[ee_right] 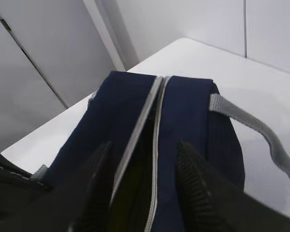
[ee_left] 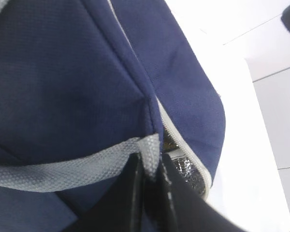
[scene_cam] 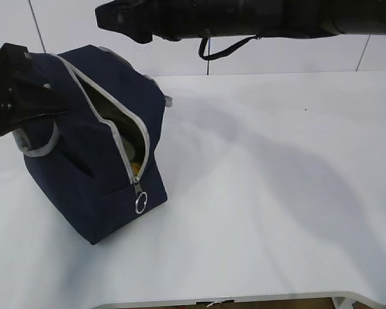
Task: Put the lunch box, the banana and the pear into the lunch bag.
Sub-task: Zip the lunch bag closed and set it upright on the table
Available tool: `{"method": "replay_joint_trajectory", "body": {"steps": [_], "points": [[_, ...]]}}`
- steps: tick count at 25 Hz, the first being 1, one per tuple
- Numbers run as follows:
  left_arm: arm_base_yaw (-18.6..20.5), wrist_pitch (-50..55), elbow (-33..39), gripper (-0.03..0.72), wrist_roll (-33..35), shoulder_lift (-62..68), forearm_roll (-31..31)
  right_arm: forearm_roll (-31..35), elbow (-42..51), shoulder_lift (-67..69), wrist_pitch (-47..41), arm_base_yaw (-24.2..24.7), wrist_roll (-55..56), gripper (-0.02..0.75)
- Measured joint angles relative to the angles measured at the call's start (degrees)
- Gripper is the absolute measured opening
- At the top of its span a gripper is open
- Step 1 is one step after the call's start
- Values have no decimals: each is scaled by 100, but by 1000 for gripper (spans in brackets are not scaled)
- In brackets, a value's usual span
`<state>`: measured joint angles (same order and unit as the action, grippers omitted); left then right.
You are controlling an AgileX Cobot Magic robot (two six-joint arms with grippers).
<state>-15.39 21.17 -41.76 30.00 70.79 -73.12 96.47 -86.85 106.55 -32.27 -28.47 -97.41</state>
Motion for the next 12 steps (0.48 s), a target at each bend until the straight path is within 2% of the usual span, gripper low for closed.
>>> {"method": "replay_joint_trajectory", "body": {"steps": [7, 12], "points": [[0, 62, 0, 8, 0, 0, 0, -1401, 0, 0, 21, 0, 1901, 354], [0, 143, 0, 8, 103, 0, 13, -1979, -134, 0, 32, 0, 2734, 354]]}}
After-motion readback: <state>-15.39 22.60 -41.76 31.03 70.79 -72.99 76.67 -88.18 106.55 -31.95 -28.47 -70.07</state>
